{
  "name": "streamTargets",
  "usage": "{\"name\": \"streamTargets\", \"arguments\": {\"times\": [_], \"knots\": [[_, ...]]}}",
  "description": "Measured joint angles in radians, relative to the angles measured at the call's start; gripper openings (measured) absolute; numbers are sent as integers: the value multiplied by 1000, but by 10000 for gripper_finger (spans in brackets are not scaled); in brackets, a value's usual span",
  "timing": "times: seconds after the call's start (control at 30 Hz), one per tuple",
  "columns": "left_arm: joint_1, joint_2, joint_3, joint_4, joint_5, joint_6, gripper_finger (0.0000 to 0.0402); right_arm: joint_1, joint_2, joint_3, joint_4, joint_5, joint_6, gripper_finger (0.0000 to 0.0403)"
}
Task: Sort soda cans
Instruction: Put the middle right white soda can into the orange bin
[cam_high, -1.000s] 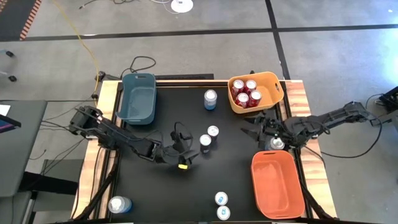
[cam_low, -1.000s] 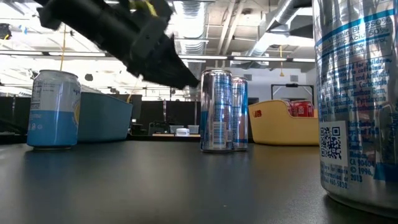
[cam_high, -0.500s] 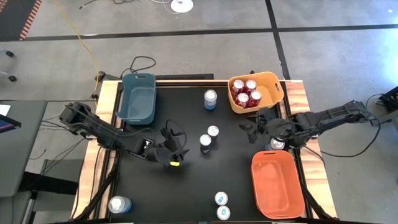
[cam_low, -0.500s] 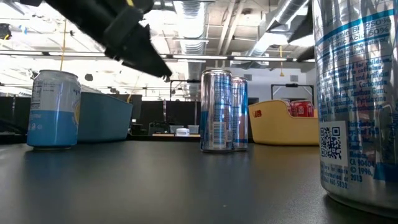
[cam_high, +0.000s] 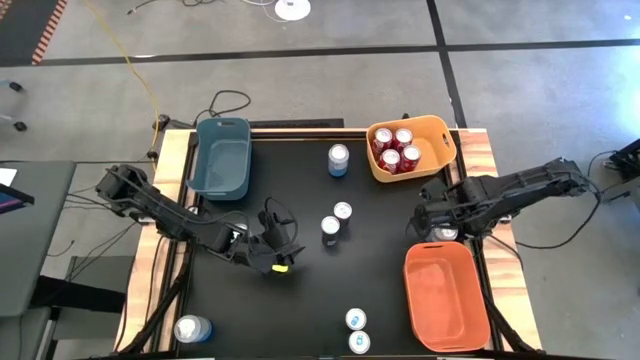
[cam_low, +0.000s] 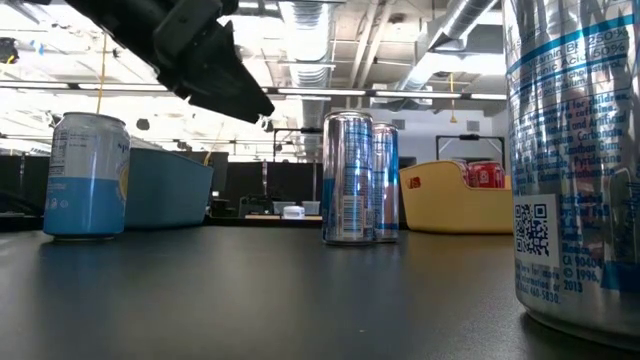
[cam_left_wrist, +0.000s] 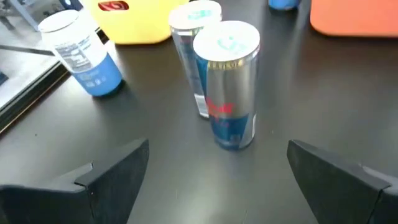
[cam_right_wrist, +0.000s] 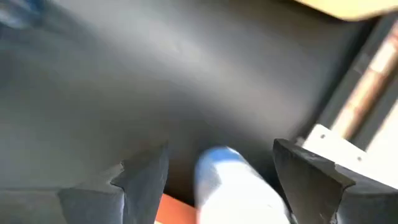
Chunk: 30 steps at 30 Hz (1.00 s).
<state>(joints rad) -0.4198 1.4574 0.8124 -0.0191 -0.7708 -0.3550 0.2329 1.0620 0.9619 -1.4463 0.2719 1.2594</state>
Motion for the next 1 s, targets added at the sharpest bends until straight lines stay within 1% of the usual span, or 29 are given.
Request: {"name": "streamTargets", "arguments": {"times": [0.1,0.2,0.3,0.5,0.63,0.87,1.0], "knots": [[-2,0,0,1,5,2,377,1,16,0,-39,-82,0,303],[-11,0,0,-21,7,2,377,2,18,0,-40,-158,-26,303],[-21,0,0,-53,8,1,377,2,18,0,-53,-198,-23,303],[-39,0,0,-91,8,-18,377,4,18,-1,-120,-205,32,303],[-42,0,0,-105,8,-13,377,27,17,-25,-98,-208,75,303],[-42,0,0,-129,8,-9,377,56,13,-113,-35,-236,102,303],[-42,0,0,-128,8,-9,377,63,14,-122,1,-236,102,307]]}}
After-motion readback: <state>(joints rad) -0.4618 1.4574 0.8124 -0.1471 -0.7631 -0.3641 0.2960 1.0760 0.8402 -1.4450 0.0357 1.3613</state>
